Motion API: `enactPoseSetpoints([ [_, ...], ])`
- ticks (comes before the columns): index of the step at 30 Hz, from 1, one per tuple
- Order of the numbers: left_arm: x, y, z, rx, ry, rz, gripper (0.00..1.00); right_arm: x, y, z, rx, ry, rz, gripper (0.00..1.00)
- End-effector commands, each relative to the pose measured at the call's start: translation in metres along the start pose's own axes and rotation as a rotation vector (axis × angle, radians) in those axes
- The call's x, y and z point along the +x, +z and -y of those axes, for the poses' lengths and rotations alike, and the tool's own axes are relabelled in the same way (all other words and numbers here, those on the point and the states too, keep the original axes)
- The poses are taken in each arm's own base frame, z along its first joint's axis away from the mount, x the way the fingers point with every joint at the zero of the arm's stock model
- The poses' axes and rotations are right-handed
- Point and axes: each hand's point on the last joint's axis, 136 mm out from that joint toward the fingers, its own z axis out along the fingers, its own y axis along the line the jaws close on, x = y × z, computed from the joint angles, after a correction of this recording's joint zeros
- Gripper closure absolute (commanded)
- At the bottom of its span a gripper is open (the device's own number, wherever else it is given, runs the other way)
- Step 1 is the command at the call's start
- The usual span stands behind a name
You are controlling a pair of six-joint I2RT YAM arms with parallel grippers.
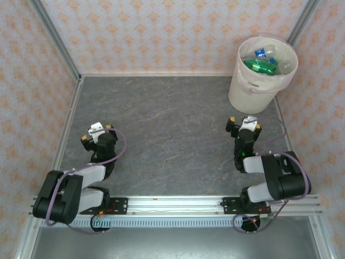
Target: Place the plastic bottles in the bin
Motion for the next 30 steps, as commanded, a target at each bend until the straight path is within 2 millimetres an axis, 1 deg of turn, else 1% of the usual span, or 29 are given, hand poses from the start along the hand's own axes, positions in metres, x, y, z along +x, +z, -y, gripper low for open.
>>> enactPoseSetpoints([
  [1,-0.042,0.007,0.02,0.105,-0.074,0.146,0.0,-0.018,0.006,-0.003,-0.037,0.044,0.065,0.0],
  [3,-0.046,0.012,0.023,0.134,-0.084,0.162,0.0,-0.017,-0.004,0.001,-0.059,0.07,0.106,0.0],
  [4,-0.048,0.014,0.027,0.159,-0.088,0.167,0.0,-0.013,-0.008,0.002,-0.074,0.074,0.111,0.0],
  [6,-0.046,0.021,0.036,0.198,-0.071,0.137,0.0,-0.018,-0.012,0.001,-0.093,0.079,0.151,0.0],
  [8,-0.045,0.023,0.042,0.218,-0.056,0.129,0.0,-0.012,-0.005,-0.003,-0.099,0.059,0.097,0.0],
  [10,-0.044,0.025,0.053,0.264,-0.03,0.109,0.0,-0.012,-0.001,-0.004,-0.098,0.056,0.098,0.0],
  [13,-0.042,0.021,0.066,0.348,-0.039,0.112,0.0,-0.011,0.004,-0.004,-0.102,0.063,0.076,0.0],
  [15,-0.039,0.014,0.061,0.355,-0.06,0.166,0.0,-0.01,0.004,-0.004,-0.104,0.06,0.071,0.0],
  [17,-0.034,0.018,0.054,0.313,-0.084,0.164,0.0,-0.011,0.005,-0.004,-0.105,0.063,0.073,0.0],
  [18,-0.029,0.019,0.055,0.313,-0.08,0.156,0.0,-0.01,0.005,-0.004,-0.105,0.064,0.072,0.0],
  [19,-0.033,0.02,0.055,0.314,-0.077,0.178,0.0,-0.011,0.005,-0.005,-0.107,0.063,0.073,0.0],
  [30,-0.033,0.019,0.056,0.321,-0.079,0.18,0.0,-0.01,0.008,-0.004,-0.111,0.069,0.06,0.0],
])
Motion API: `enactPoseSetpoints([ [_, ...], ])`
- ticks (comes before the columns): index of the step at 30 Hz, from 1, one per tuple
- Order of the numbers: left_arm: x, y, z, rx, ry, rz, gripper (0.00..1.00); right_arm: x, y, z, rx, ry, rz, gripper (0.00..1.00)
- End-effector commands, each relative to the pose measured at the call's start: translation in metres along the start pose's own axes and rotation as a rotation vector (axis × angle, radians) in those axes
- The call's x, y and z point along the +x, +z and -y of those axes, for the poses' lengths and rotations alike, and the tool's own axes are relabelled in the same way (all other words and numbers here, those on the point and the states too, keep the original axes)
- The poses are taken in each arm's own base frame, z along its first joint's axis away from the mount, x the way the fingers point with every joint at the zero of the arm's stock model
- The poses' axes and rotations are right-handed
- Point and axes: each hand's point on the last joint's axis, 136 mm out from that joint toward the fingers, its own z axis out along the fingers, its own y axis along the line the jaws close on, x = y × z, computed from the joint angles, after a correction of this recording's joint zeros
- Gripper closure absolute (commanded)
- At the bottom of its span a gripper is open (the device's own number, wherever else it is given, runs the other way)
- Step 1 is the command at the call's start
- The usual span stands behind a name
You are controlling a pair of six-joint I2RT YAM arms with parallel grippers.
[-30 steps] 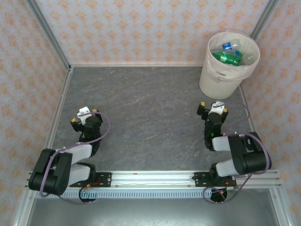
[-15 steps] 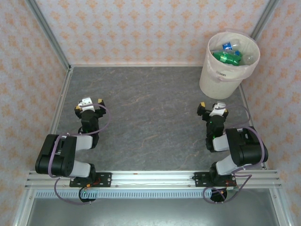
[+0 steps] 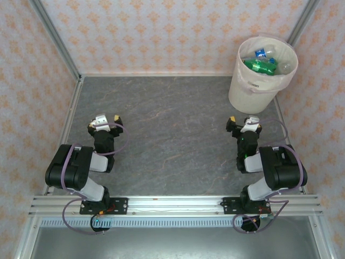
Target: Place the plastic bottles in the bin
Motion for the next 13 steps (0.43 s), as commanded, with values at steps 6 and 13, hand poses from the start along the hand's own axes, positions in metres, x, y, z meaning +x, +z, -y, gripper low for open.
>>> enactPoseSetpoints([
  [6,-0.01,-0.002,0.002,0.017,-0.004,0.045,0.0,-0.008,0.004,-0.002,-0.006,0.015,0.022,0.0],
  [13,-0.008,-0.002,0.013,0.082,0.021,0.038,0.0,-0.007,0.005,-0.001,-0.007,0.017,0.016,0.0],
])
